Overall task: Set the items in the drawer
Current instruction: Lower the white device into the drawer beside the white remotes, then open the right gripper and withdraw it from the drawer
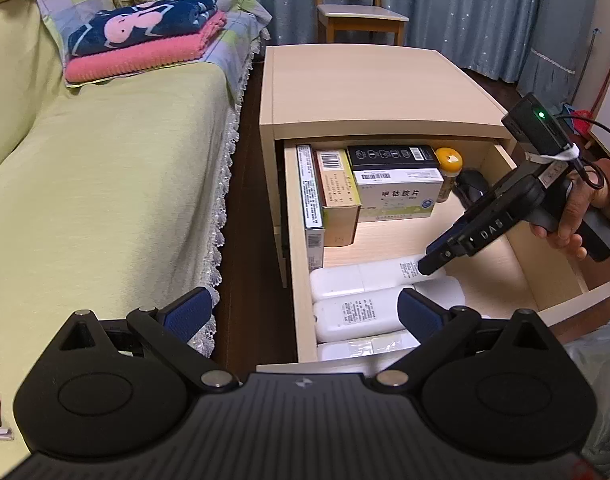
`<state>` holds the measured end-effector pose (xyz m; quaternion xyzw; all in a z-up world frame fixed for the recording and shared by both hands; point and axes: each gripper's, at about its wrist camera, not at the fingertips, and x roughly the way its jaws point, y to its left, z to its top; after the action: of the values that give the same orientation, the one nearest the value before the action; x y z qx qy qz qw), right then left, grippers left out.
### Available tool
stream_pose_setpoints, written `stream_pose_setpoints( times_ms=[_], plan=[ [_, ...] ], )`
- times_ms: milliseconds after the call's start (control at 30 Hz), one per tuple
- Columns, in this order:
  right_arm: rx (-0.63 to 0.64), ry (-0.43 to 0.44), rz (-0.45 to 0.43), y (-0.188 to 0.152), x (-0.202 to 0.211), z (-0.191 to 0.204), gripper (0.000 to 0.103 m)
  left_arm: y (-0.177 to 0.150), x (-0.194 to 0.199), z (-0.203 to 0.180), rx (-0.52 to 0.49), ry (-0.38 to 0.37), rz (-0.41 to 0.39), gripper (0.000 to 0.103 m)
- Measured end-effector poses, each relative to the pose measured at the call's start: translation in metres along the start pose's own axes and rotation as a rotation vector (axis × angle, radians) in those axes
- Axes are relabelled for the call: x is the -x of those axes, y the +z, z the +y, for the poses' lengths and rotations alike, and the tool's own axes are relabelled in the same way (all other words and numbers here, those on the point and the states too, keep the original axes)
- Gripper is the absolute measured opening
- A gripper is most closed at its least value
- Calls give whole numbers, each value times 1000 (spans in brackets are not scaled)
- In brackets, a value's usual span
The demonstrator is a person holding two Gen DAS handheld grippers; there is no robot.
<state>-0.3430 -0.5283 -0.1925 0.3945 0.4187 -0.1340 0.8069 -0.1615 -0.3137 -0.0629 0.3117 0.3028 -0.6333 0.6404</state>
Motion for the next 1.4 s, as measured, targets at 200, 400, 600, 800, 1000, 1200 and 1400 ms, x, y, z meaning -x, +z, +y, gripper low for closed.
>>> stream_pose_setpoints(
  times_ms=[200, 400, 600, 800, 1000, 1200, 1400],
  plan=[
    [-186, 18, 13, -11, -17, -4, 30, -1, -2, -5, -16, -17, 3, 100],
    [-225, 23, 33, -13, -31, 2, 30, -1, -2, -6, -20, -20, 4, 100],
    [-187, 26, 1, 5, -40, 17, 30, -2, -3, -6, -21, -23, 5, 100],
    [-146, 25, 29, 15, -52, 30, 24, -3, -2, -6, -25, -29, 7, 100],
    [-172, 52, 24, 17, -52, 28, 23, -1, -7, -9, -37, -45, 12, 100],
    [-170, 41, -94, 13, -10, 23, 23, -1, -9, -13, -54, -60, 16, 100],
    [-119, -72, -206, -9, 49, 17, 23, 0, -12, -19, -74, -79, 16, 100]
  ],
)
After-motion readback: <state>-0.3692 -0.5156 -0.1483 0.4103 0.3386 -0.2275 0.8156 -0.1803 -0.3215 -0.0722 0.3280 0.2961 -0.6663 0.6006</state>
